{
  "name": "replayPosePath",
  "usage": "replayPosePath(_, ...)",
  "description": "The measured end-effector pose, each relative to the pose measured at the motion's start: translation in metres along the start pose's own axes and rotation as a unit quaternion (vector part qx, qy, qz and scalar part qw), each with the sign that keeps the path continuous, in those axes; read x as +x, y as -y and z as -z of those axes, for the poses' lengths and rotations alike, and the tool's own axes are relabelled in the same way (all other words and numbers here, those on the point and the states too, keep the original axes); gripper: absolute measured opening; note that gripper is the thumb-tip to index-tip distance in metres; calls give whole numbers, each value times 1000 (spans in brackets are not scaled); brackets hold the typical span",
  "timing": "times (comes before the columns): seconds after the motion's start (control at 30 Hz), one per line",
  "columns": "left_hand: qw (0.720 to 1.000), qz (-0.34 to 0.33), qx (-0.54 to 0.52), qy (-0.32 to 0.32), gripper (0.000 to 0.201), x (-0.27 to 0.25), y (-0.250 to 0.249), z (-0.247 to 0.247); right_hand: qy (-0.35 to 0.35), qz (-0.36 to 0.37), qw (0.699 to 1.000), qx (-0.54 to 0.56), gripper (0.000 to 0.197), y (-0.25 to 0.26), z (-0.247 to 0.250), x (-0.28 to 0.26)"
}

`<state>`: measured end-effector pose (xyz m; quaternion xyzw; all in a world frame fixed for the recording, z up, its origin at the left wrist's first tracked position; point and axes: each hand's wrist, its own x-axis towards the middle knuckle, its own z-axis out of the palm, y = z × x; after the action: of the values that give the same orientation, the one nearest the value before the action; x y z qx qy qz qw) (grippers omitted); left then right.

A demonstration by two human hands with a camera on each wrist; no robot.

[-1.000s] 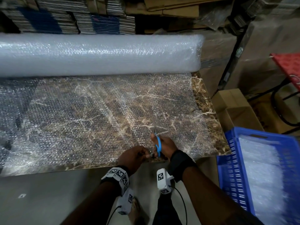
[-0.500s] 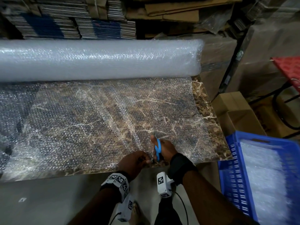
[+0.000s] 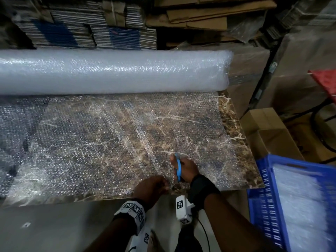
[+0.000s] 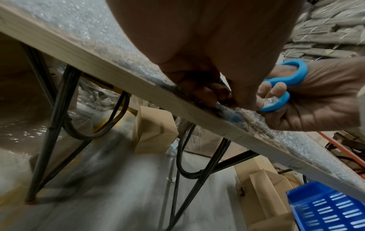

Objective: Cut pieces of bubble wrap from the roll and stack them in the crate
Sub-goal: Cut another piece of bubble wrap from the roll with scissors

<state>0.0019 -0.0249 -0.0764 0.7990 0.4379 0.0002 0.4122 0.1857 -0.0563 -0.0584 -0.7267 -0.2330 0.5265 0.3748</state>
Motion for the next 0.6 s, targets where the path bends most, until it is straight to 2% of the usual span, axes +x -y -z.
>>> replayPosePath(0.2,1000,-8,15,2,12,0,-3,2,18,-10,1000,4,64,1,2,-4)
replayPosePath(0.37,1000,-10,20,6,13,-1,-1,2,20,-5,1000,6,61,-2,5,-12)
replayPosePath(0.6,999,-24,18,16,8,-1,-1,4,9,-12,1000,15,75,-14,15,-17)
